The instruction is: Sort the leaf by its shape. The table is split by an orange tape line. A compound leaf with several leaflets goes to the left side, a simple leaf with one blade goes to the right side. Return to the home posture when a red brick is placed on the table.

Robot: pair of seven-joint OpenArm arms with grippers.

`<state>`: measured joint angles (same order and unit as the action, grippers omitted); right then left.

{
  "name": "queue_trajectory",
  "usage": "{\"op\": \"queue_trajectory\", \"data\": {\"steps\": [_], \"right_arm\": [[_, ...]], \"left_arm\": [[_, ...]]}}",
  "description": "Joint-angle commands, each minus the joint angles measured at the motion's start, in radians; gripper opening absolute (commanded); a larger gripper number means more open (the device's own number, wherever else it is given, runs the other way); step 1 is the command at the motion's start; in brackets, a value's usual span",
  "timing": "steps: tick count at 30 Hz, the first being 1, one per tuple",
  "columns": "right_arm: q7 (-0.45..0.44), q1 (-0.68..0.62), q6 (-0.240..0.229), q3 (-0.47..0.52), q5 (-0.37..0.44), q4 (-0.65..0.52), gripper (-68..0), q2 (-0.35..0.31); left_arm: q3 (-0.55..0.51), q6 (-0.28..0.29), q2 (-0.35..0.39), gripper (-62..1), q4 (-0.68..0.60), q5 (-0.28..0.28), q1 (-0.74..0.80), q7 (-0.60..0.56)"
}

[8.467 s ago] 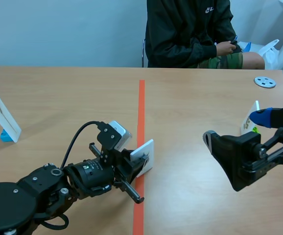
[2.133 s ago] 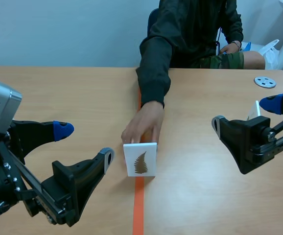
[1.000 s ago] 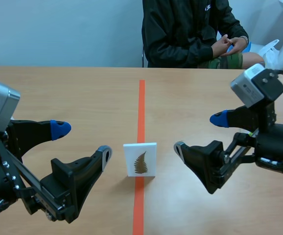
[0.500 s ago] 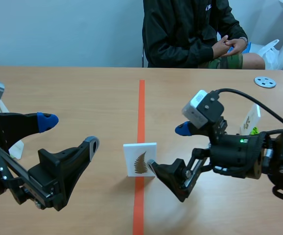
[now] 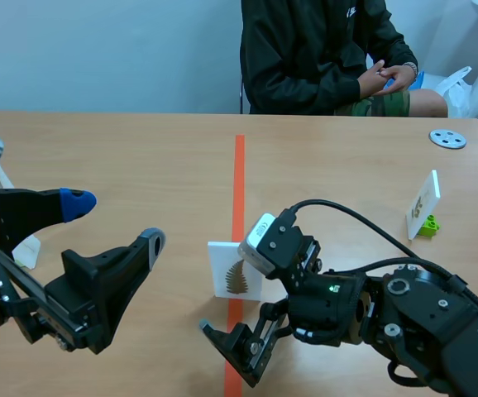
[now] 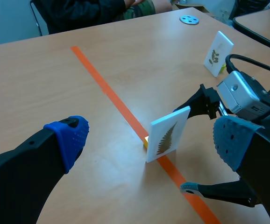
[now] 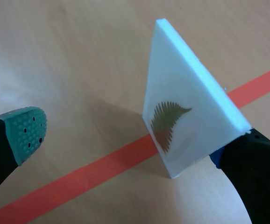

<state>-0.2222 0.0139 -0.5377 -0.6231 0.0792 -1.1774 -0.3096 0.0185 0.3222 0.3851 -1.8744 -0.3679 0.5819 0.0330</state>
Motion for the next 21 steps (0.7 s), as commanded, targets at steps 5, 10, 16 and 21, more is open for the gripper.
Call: {"op": "queue_trajectory", "data": {"steps": [5,10,16,21], "right_arm": [[-0.01,0.022,0.024,0.006,-0.001,-0.024,-0.2,0.002],[-0.01,0.022,0.053,0.006,-0.002,-0.024,-17.2,0.0],[-0.009,0.022,0.078,0.006,-0.002,-0.024,-35.6,0.0],[-0.008,0.022,0.078,0.006,-0.005,-0.024,-51.1,0.0]], "left_arm": [[-0.019,0.002,-0.002,-3.7,-0.006,-0.006,-0.003,-0.017],[-0.021,0.002,-0.002,-3.7,-0.006,-0.006,-0.003,-0.017],[-0.021,0.002,-0.002,-3.7,-0.006,-0.006,-0.003,-0.017],[-0.021,0.002,-0.002,-3.7,-0.006,-0.006,-0.003,-0.017]]}}
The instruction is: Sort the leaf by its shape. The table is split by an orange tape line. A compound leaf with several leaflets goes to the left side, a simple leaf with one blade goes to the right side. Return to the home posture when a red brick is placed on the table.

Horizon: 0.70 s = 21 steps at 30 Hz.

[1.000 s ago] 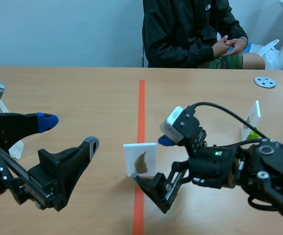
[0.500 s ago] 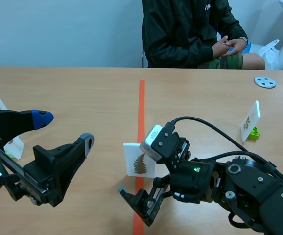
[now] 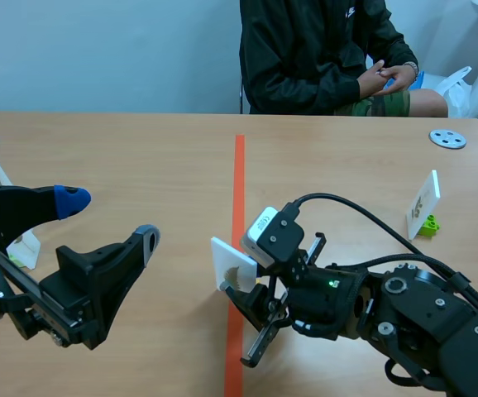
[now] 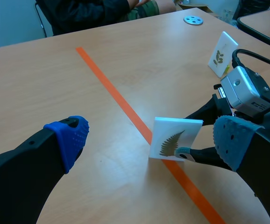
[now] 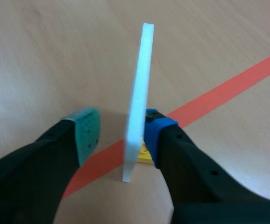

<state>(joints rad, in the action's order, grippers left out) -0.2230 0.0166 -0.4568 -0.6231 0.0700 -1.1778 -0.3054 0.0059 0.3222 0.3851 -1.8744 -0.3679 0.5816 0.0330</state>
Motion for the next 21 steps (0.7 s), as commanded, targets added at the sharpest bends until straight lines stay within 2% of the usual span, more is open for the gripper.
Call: {"op": "queue_trajectory", "data": {"steps": [1,10,16,21], "right_arm": [[-0.007,0.019,-0.003,0.006,0.003,-0.023,-53.5,-0.005],[-0.005,0.019,0.001,0.009,0.003,-0.024,-66.3,-0.005],[-0.005,0.016,-0.006,0.063,0.005,-0.052,-66.2,-0.005],[0.002,-0.005,-0.053,0.14,0.055,-0.113,-66.2,-0.016]], "left_arm": [[-0.008,0.002,-0.002,-3.7,-0.006,-0.006,-0.003,-0.017],[-0.008,0.002,-0.002,-3.7,-0.006,-0.006,-0.003,-0.017],[-0.008,0.002,-0.002,-3.7,-0.006,-0.006,-0.003,-0.017],[-0.008,0.002,-0.002,-3.7,-0.006,-0.006,-0.003,-0.017]]}}
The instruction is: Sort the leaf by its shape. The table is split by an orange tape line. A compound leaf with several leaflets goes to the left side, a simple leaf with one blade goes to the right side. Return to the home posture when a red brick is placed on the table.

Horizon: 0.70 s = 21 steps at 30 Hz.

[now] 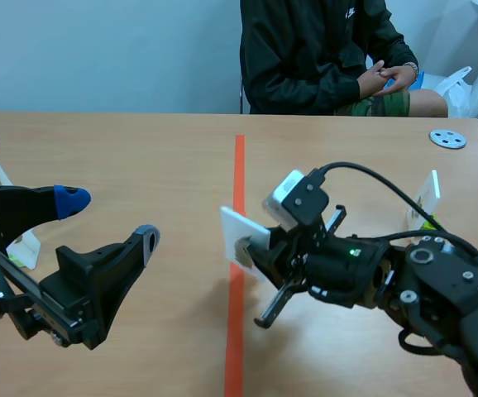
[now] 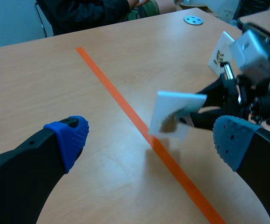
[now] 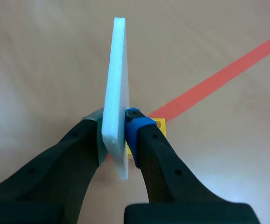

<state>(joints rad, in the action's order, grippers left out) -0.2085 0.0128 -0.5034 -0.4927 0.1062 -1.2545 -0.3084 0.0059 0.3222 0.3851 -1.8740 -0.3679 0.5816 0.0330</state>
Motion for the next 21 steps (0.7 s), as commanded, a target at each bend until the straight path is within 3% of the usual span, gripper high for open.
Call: {"op": "queue_trajectory", "data": {"steps": [1,12,21], "right_arm": [[-0.007,-0.01,-0.019,0.027,0.038,-0.054,-66.2,-0.016],[0.084,-0.172,-0.021,0.286,0.179,-0.209,-66.2,-0.018],[0.17,-0.265,-0.013,0.51,0.295,-0.221,-66.2,-0.018]], "left_arm": [[-0.008,0.002,-0.002,-3.7,-0.006,-0.006,-0.003,-0.017],[-0.008,0.002,-0.002,-3.7,-0.006,-0.006,-0.003,-0.018],[-0.008,0.002,-0.002,-3.7,-0.006,-0.006,-0.003,-0.017]]}}
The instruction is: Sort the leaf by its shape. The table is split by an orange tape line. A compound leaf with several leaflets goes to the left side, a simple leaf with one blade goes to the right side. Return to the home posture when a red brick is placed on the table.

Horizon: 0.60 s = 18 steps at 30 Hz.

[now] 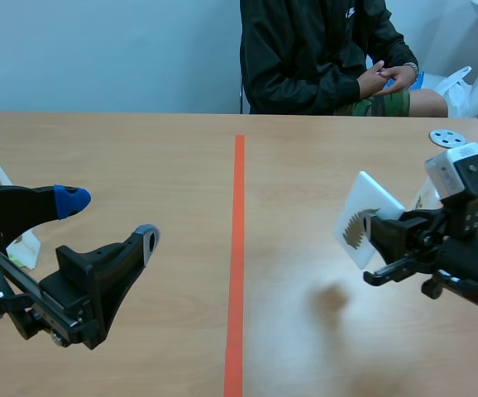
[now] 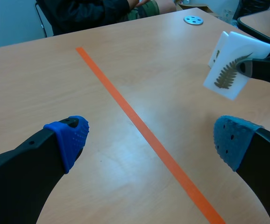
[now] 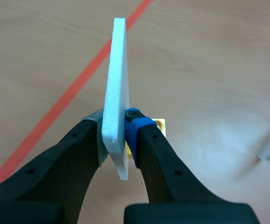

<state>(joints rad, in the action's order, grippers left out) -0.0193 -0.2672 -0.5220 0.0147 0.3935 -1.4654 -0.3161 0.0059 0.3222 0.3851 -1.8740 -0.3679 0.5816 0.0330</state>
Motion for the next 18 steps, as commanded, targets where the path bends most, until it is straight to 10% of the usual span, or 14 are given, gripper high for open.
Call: {"op": "queue_trajectory", "data": {"steps": [1,9,18], "right_arm": [[-0.013,0.013,0.016,0.021,0.007,-0.008,-66.2,-0.01],[-0.007,0.034,0.158,0.077,0.003,0.053,-66.2,-0.006],[-0.039,0.156,0.186,0.077,0.002,0.273,-66.2,-0.005]], "left_arm": [[-0.008,0.002,-0.002,-3.7,-0.006,-0.006,-0.003,-0.017],[-0.008,0.002,-0.002,-3.7,-0.006,-0.006,-0.003,-0.017],[-0.008,0.002,-0.002,-3.7,-0.006,-0.006,-0.003,-0.017]]}}
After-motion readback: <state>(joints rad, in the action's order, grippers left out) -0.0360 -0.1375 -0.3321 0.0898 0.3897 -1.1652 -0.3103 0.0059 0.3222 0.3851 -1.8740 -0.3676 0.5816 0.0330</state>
